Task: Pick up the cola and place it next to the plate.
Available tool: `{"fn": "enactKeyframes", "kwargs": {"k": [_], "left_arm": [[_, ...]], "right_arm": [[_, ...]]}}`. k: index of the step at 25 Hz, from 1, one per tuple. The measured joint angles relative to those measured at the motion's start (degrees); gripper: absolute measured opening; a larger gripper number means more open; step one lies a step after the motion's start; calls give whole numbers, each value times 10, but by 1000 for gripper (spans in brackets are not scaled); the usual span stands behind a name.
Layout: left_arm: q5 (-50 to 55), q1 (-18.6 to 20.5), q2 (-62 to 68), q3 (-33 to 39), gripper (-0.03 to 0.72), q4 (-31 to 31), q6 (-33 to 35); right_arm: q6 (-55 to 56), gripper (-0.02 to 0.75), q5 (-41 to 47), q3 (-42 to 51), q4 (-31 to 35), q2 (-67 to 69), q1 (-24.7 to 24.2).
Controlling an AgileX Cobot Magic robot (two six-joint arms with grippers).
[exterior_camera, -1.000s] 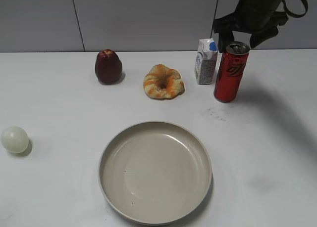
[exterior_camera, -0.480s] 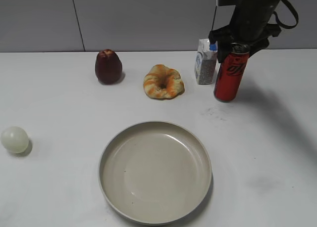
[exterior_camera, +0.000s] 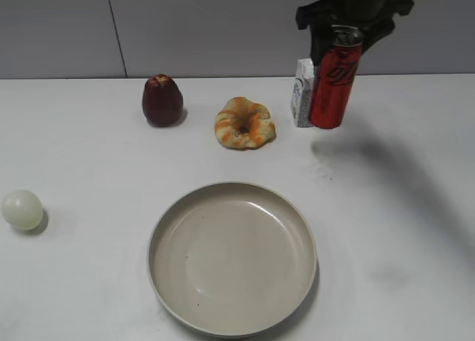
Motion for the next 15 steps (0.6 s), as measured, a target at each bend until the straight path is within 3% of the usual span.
{"fn": "enactKeyframes", "kwargs": {"k": [8, 15], "left_arm": [[0, 0, 0, 0, 552, 0, 0], [0, 0, 0, 0, 552, 0, 0]], "right_arm": [[0, 512, -4, -1, 12, 0, 115], [0, 512, -30, -1, 12, 1, 142]]}}
